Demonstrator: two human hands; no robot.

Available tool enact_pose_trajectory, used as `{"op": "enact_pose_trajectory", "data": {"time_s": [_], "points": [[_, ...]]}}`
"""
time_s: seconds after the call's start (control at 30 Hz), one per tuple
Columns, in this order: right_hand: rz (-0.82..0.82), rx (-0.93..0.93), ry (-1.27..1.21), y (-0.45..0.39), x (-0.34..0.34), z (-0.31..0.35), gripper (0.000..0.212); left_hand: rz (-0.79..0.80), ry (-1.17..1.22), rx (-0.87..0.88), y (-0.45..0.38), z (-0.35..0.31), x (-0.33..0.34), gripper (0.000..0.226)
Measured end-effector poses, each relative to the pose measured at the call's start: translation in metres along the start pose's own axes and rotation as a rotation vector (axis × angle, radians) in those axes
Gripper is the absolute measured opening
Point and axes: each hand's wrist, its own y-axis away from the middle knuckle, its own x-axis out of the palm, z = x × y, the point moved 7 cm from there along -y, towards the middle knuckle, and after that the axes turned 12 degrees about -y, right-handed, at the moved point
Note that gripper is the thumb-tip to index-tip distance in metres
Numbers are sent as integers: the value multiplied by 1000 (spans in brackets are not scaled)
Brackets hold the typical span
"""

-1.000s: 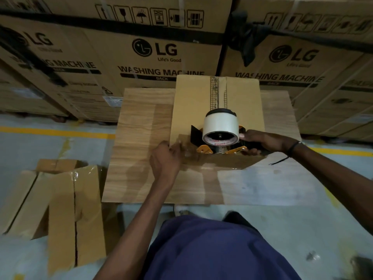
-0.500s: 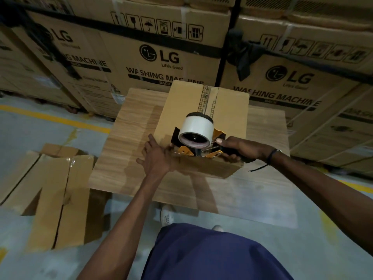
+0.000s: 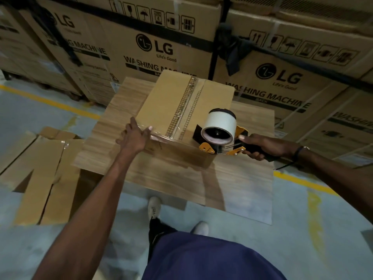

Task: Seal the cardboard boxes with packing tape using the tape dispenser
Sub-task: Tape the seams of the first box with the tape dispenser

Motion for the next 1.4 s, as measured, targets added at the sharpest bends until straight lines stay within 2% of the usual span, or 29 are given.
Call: {"op": "enact_pose_trajectory", "data": {"time_s": [0.07, 0.43, 0.67, 0.83, 0.93, 1.03, 1.13, 1.2, 1.3, 1.4], "points": [[-8, 15, 10, 10, -11, -11, 71, 14, -7, -8, 0, -1, 0, 92], [-27, 27, 19, 36, -35, -37, 73, 53, -16, -23, 1, -3, -1, 95], [-78, 83, 73, 38, -39, -45, 66, 30, -31, -22, -5, -2, 3, 95], [-143, 136, 163, 33, -44, -32, 73, -43, -133, -37, -3, -2, -2, 92], [-138, 187, 179, 30, -47, -29, 81, -239, -216, 116, 5, -19, -11, 78], [-93, 238, 188, 25, -46, -25, 84, -348, -170, 414, 27, -67, -11, 69], [-96, 232, 286, 26, -46, -13, 68, -235, -51, 697, 50, -124, 12, 62], [-121, 209, 279, 29, -47, -10, 61, -133, -85, 821, 62, -153, 39, 62], [-252, 209, 342, 36, -61, -18, 70, -48, -175, 849, 74, -175, 71, 64], [-332, 297, 437, 39, -78, -52, 74, -114, -277, 857, 77, -175, 80, 64]]}}
